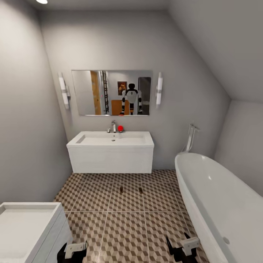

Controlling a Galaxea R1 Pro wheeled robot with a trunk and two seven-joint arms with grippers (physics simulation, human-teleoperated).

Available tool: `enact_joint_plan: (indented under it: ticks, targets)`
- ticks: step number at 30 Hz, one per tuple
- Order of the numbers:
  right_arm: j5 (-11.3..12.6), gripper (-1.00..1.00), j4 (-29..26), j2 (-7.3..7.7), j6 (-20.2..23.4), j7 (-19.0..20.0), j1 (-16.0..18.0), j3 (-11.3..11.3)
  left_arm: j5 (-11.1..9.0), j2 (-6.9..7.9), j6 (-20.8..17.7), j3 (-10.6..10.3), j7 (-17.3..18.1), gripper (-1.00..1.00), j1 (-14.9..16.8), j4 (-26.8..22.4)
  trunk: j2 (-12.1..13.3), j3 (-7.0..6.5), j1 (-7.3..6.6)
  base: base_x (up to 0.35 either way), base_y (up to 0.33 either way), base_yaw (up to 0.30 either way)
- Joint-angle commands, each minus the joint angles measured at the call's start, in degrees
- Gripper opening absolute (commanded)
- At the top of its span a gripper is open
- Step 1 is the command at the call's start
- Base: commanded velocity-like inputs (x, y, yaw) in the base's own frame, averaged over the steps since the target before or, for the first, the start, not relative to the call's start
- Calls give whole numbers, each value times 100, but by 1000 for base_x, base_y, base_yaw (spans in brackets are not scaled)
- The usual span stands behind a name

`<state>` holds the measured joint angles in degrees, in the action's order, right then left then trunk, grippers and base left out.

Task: Take the four mousetraps from the cabinet in the bathroom and place them on the bathroom floor. Make sure all four end up on the same floor surface, and ensure that at least two of them are either under or directly next to the same bathroom sink.

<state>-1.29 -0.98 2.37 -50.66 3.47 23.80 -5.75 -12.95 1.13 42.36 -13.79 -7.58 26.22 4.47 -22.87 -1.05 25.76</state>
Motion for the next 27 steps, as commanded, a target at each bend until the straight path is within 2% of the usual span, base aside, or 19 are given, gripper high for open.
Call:
enact_joint_plan:
  ticks: [1, 11, 17, 27]
  targets:
    - [6, 100, 4, 5, -14, 5, 2, -22, -32, -2, 26, -49, -12, 100, 6, 19, -5, 12, 2, 0, 0, 0]
    - [6, 100, 9, 58, -14, -146, 2, -22, -32, 14, 26, -45, -15, 100, 6, 19, -5, 103, 2, 0, 0, 0]
    - [6, 100, 10, 57, -14, -310, 2, -22, -32, 23, 25, -45, -15, 100, 6, 19, -5, 157, 2, 0, 0, 0]
    - [6, 100, 7, 57, -14, -374, 2, -22, -34, 26, 21, -45, -15, 100, 6, 19, -5, 249, 2, 0, 0, 0]
